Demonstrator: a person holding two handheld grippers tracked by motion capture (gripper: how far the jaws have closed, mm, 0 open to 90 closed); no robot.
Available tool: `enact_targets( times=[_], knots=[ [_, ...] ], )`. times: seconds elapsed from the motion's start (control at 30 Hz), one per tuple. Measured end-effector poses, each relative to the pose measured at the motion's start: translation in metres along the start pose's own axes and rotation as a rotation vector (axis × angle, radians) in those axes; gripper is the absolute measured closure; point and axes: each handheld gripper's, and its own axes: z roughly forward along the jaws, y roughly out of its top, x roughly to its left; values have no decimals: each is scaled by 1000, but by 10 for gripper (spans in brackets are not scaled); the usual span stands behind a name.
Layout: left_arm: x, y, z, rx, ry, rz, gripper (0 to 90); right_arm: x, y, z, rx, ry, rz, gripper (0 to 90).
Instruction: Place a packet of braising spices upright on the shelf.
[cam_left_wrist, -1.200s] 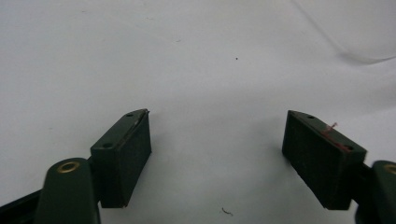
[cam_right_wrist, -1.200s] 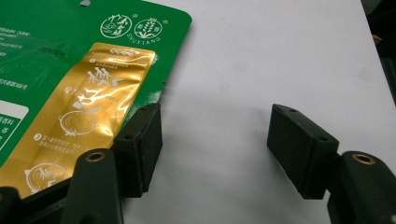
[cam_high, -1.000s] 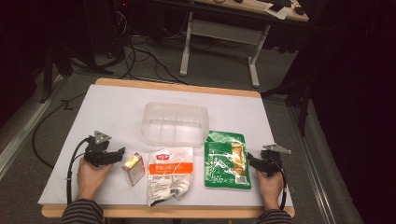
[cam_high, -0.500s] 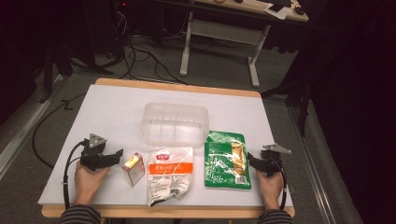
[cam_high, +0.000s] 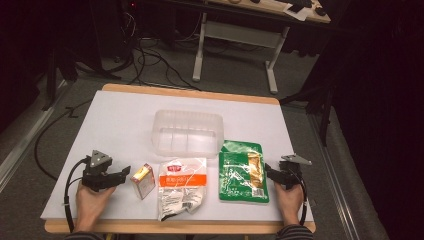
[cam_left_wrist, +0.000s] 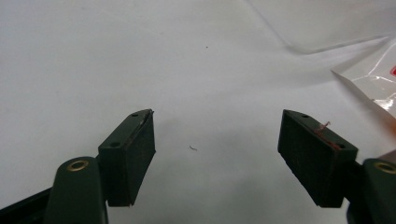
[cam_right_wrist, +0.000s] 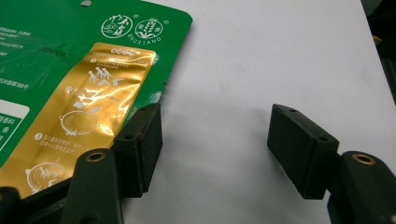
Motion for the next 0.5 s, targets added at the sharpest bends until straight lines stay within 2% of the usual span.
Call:
enact_targets(
  times=[0.13, 0.37, 0.5],
  knots=[
    [-3, -4, -11, -15, -2, -1, 286, 0, 0, 0, 2, -3, -4, 362],
    [-10, -11, -26, -11, -7, 9, 313, 1, 0, -1, 2, -3, -6, 367],
    [-13, -17, -36, -24, -14, -5, 319, 1, 0, -1, 2, -4, -8, 370]
  ],
)
